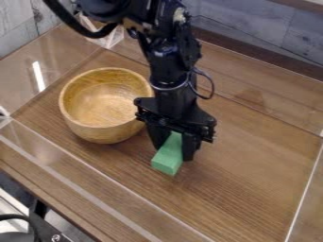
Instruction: Put green stick into wooden bowl
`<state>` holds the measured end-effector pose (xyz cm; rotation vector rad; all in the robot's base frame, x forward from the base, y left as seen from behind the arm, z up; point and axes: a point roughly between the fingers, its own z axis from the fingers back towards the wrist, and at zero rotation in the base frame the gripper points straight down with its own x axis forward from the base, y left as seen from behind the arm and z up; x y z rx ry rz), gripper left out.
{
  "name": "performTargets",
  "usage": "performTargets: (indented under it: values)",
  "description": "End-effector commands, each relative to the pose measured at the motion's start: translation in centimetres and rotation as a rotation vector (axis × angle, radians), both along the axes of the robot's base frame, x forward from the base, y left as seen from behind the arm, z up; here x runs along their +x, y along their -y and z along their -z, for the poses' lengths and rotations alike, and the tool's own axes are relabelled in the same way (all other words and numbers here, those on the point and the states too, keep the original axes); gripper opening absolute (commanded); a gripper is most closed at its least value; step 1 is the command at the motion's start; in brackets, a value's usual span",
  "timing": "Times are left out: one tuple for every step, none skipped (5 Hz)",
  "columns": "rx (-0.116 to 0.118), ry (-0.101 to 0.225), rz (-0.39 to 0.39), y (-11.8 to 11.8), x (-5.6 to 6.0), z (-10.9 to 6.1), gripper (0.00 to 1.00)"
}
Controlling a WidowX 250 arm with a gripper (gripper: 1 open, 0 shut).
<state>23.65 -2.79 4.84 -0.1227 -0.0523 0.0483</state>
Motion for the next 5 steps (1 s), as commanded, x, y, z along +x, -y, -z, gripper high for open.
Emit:
performTargets:
  values:
    - [0.004, 0.024, 0.005, -0.02, 0.28, -0.3, 0.0]
    - [0.006, 0.02, 0.003, -0.17, 0.15, -0.12, 0.0]
    - [0.008, 0.017, 0.001, -0.35, 0.05, 0.02, 0.0]
    - [0.01, 0.013, -0.002, -0.53, -0.05, 0.13, 0.0]
    - [0.011, 0.01, -0.004, -0.69, -0.14, 0.21, 0.0]
